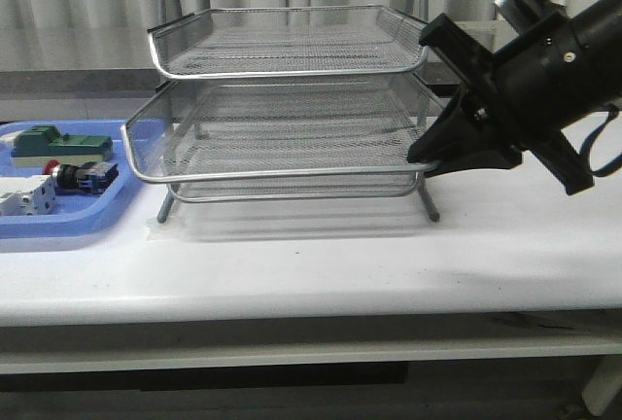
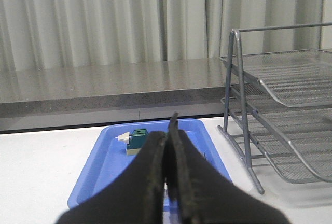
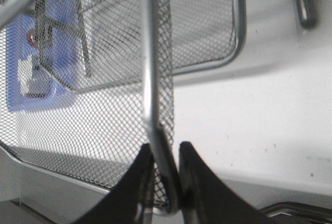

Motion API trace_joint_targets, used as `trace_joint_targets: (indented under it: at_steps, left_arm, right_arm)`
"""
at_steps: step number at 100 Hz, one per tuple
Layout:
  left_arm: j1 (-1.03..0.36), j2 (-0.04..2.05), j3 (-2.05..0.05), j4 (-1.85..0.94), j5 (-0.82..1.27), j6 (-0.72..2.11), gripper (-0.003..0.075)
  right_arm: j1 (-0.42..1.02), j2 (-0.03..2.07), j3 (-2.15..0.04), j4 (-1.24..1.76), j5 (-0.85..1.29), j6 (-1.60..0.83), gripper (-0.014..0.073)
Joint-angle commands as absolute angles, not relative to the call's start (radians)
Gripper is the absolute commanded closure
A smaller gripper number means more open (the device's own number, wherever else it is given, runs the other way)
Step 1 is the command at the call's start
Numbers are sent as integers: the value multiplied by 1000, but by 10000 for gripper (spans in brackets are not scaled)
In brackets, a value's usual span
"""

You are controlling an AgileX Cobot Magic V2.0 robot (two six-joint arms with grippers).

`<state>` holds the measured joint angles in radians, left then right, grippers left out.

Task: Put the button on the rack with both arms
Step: 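Hook the middle tray edge with the right gripper and pull it toward the robot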

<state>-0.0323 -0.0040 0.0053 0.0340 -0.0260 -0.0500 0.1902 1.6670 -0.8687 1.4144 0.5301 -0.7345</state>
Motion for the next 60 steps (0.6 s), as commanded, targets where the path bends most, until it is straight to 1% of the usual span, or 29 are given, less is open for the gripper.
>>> trace_joint_targets:
  at_steps: [1, 22, 40, 49, 54, 60]
  left_arm:
    - [-28, -35, 38, 35, -99, -63, 741]
    - [-28, -35, 38, 35, -99, -63, 741]
    - [-28, -35, 38, 35, -99, -63, 741]
    - [-28, -35, 38, 35, -99, -63, 741]
    - [-28, -35, 38, 35, -99, -63, 741]
    - [-28, -35, 38, 35, -99, -63, 741]
  right_arm:
    - [193, 1571, -823, 1383, 565, -788, 652]
    - [193, 1455, -709, 1383, 565, -789, 652]
    - [193, 1411, -658, 1377, 565, -802, 641]
    - [193, 1410, -658, 1377, 565, -824, 570]
    - [193, 1410, -658, 1377, 565, -826, 498]
    - [193, 1410, -658, 1377, 565, -829, 378]
